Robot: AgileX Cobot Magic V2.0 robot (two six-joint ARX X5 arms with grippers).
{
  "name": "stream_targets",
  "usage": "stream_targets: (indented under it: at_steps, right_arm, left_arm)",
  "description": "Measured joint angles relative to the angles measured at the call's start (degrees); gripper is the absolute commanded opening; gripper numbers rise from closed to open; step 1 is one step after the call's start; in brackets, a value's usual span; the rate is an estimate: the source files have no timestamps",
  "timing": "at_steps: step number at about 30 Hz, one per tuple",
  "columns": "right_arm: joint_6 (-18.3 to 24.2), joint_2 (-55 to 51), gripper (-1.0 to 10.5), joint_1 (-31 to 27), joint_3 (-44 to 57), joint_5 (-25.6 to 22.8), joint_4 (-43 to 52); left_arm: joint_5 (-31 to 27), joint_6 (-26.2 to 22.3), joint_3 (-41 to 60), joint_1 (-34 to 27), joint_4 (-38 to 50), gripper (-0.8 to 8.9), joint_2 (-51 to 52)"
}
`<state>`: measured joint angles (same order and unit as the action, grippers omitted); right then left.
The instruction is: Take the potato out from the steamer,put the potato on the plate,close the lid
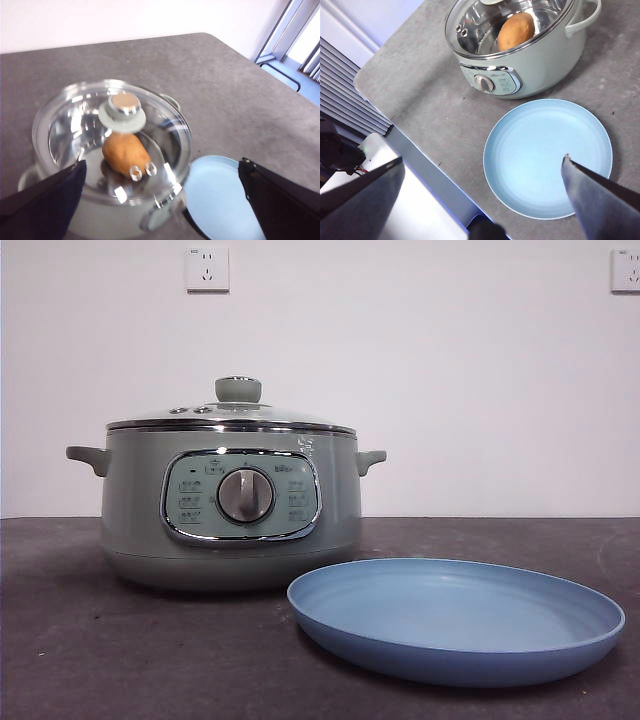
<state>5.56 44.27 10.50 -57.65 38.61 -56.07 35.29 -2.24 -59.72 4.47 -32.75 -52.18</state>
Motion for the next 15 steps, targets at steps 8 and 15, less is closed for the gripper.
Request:
stream_targets:
  at_steps: [8, 15]
  right_arm:
    - [-0.20, 0.00, 6.6, 0.00, 0.00, 0.00, 0.42]
    - [-0.68, 0.00, 6.6, 0.00, 0.00, 0.00, 0.42]
  left_arm:
    - [-8.57, -4.83, -10.88, 8.22, 1.44, 6.91, -16.76]
    - [-13.81, -7.32, -17.73, 12.70, 3.39, 6.91, -29.57]
